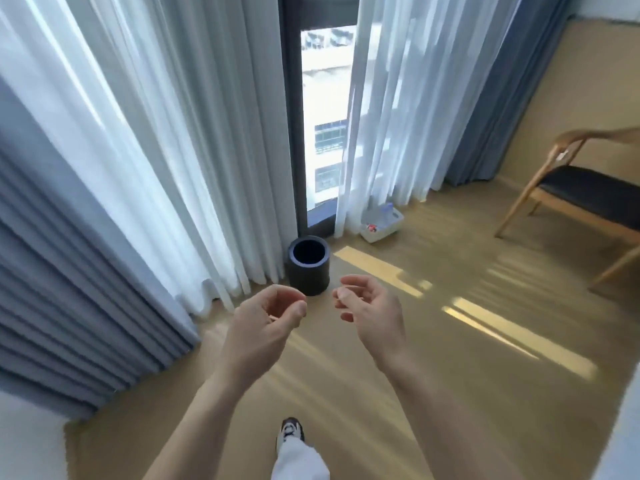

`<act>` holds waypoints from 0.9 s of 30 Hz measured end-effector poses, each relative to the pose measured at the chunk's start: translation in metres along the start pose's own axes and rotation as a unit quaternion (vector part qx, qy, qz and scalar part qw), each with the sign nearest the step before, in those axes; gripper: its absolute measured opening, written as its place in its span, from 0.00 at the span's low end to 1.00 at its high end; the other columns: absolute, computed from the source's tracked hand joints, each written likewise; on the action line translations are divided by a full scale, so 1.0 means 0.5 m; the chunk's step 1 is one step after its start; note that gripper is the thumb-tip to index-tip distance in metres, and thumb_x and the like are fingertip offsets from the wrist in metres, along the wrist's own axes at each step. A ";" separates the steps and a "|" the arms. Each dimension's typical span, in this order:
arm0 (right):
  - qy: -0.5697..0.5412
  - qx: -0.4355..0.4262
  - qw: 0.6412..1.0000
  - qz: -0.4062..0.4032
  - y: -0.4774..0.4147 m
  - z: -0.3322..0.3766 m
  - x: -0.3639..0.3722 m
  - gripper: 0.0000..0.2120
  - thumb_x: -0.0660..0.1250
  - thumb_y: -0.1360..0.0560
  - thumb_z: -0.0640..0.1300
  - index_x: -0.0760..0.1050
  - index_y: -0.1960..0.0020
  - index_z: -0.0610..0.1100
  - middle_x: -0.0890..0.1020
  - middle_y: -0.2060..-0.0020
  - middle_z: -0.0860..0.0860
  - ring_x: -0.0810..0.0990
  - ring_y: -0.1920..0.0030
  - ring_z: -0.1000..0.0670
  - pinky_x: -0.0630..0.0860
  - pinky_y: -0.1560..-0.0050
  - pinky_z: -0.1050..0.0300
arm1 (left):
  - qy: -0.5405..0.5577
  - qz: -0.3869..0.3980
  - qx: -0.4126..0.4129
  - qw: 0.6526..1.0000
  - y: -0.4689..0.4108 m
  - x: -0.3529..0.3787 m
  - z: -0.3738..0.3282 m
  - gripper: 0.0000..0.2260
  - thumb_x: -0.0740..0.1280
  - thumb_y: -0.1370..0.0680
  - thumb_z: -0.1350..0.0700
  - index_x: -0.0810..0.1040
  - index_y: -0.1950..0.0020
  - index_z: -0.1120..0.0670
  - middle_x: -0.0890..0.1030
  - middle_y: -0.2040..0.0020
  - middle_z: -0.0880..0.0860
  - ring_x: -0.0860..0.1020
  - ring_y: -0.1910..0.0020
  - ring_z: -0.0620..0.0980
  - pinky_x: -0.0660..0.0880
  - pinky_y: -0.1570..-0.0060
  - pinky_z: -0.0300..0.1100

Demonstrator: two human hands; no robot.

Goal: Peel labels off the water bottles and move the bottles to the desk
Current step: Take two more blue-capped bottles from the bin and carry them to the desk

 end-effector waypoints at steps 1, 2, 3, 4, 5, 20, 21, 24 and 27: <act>0.003 0.001 1.000 -0.008 -0.037 0.010 0.015 0.06 0.67 0.27 0.39 0.77 0.54 0.50 0.84 0.61 0.49 0.82 0.59 0.50 0.81 0.55 0.52 | 0.029 0.007 0.002 1.000 -0.053 0.003 -0.006 0.07 0.69 0.26 0.58 0.80 0.59 0.46 0.83 0.65 0.48 0.80 0.65 0.44 0.77 0.58 0.44; 0.002 0.004 1.000 -0.016 -0.075 0.024 0.030 0.06 0.67 0.27 0.39 0.77 0.55 0.50 0.84 0.61 0.49 0.83 0.58 0.49 0.81 0.54 0.51 | 0.048 0.013 0.008 0.999 -0.109 0.003 -0.018 0.07 0.69 0.26 0.60 0.80 0.60 0.48 0.83 0.66 0.47 0.79 0.66 0.43 0.76 0.59 0.43; -0.002 0.006 1.000 -0.019 -0.111 0.038 0.045 0.07 0.67 0.27 0.39 0.77 0.55 0.51 0.84 0.60 0.48 0.83 0.58 0.48 0.81 0.54 0.50 | 0.061 0.021 0.016 0.998 -0.164 0.003 -0.034 0.07 0.69 0.26 0.60 0.81 0.60 0.49 0.83 0.67 0.47 0.79 0.66 0.43 0.76 0.59 0.41; -0.006 0.005 1.000 -0.017 -0.146 0.052 0.059 0.07 0.67 0.27 0.39 0.77 0.55 0.51 0.84 0.60 0.47 0.83 0.58 0.49 0.81 0.54 0.51 | 0.068 0.030 0.023 0.997 -0.215 0.003 -0.048 0.07 0.69 0.26 0.60 0.81 0.60 0.49 0.83 0.66 0.47 0.79 0.66 0.42 0.76 0.60 0.40; -0.013 0.000 1.000 -0.018 -0.181 0.067 0.067 0.08 0.67 0.26 0.38 0.77 0.55 0.51 0.84 0.59 0.46 0.83 0.59 0.50 0.81 0.55 0.53 | 0.075 0.039 0.033 0.996 -0.265 0.005 -0.062 0.06 0.69 0.26 0.60 0.81 0.59 0.50 0.83 0.66 0.48 0.79 0.66 0.43 0.76 0.61 0.39; -0.101 0.066 0.977 -0.176 -0.575 0.043 -0.119 0.06 0.65 0.25 0.36 0.78 0.51 0.44 0.84 0.59 0.46 0.82 0.61 0.51 0.80 0.57 0.56 | 0.028 0.119 -0.007 0.992 -0.665 0.173 -0.071 0.05 0.68 0.26 0.57 0.82 0.60 0.50 0.82 0.68 0.48 0.76 0.70 0.42 0.72 0.69 0.37; -0.109 0.063 0.976 -0.176 -0.613 0.045 -0.134 0.06 0.64 0.25 0.36 0.78 0.51 0.44 0.84 0.59 0.46 0.82 0.61 0.51 0.80 0.57 0.55 | 0.024 0.105 -0.009 0.994 -0.695 0.176 -0.073 0.05 0.68 0.26 0.57 0.82 0.61 0.50 0.81 0.68 0.49 0.76 0.70 0.43 0.73 0.69 0.39; -0.129 0.061 0.977 -0.161 -0.746 0.050 -0.173 0.07 0.64 0.25 0.35 0.78 0.50 0.41 0.83 0.62 0.47 0.81 0.62 0.50 0.80 0.56 0.52 | 0.017 0.045 -0.008 0.999 -0.790 0.202 -0.095 0.06 0.67 0.25 0.60 0.81 0.60 0.52 0.84 0.65 0.53 0.78 0.67 0.44 0.76 0.63 0.37; -0.137 0.054 0.983 -0.110 -0.869 0.081 -0.202 0.06 0.65 0.25 0.36 0.77 0.49 0.41 0.83 0.60 0.46 0.81 0.61 0.49 0.79 0.57 0.54 | 0.047 0.004 -0.024 0.999 -0.871 0.264 -0.143 0.05 0.67 0.25 0.61 0.81 0.57 0.53 0.84 0.62 0.54 0.79 0.65 0.45 0.76 0.63 0.34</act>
Point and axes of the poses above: each hand's wrist, its own y-axis away from the middle knuckle, its own x-axis out of the palm, z = x × y, the point moved 8 cm from there along -y, towards the middle knuckle
